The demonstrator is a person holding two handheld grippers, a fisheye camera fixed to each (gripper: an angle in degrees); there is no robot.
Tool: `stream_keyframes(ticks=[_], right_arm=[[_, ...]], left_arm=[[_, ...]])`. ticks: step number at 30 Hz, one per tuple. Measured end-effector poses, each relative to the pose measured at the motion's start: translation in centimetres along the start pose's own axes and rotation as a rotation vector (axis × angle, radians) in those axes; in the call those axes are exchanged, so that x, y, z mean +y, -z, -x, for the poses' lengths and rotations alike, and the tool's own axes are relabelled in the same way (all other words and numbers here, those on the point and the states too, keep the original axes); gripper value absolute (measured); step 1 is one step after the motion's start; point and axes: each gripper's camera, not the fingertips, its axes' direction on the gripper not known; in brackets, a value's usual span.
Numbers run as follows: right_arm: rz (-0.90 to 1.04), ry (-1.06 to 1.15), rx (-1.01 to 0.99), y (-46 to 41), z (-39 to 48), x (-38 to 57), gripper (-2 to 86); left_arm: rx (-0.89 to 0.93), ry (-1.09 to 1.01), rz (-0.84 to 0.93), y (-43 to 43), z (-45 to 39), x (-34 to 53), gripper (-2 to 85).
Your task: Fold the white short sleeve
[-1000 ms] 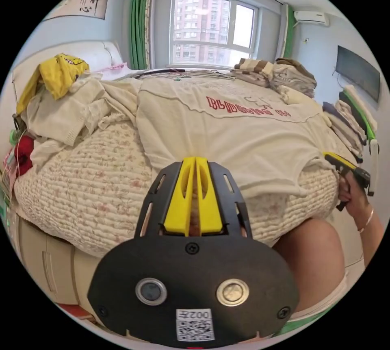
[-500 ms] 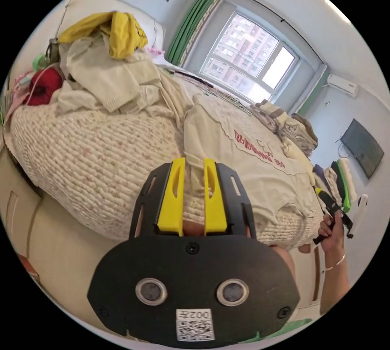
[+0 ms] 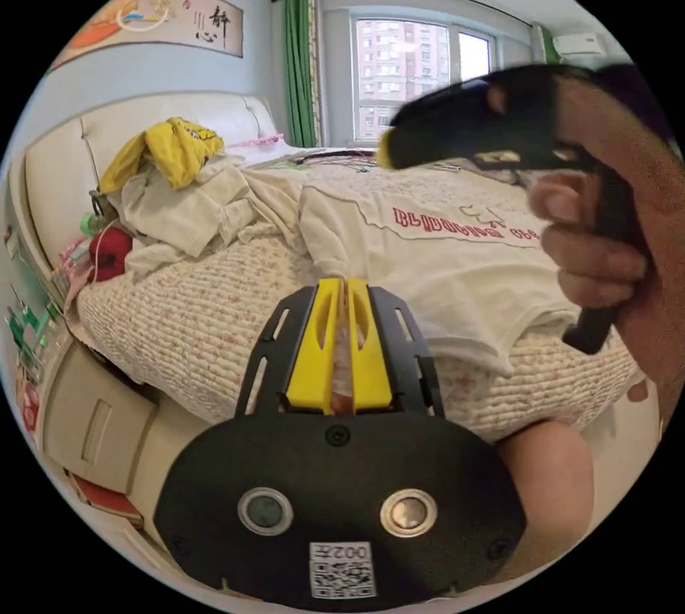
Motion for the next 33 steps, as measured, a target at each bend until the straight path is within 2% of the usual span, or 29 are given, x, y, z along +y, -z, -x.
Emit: stream_keyframes(ticks=[4,8,12,18,25,33], right_arm=[[0.226,0.137,0.073,-8.3,2.9,-5.2,15.4],[0.475,0.222,0.160,-15.6,3.1,-5.1,13.5],[0.334,0.012,0.028,-14.2,-1.1,-4.0,6.1],[0.187,-0.309,-0.311,-10.7,-10.7,-1.8,4.6],[0.022,-0.442,-0.259,-3.2,-22.3,5.1,4.6],[-0.054,-0.605,-0.160,3.7,-36.3,16.3,4.6]], left_arm=[[0.001,0.001,-0.003,-0.6,-0.5,0.7,-0.8],[0.060,0.045,0.021,-1.9,0.7,1.3,-0.9],[0.136,0.091,0.043,-3.1,2.0,1.9,-1.0],[0.234,0.080,-0.031,-1.7,1.0,2.1,-1.3],[0.413,-0.003,-0.099,1.5,-4.6,-2.1,-1.5],[0.583,-0.186,-0.114,3.9,-19.9,-5.9,-1.6]])
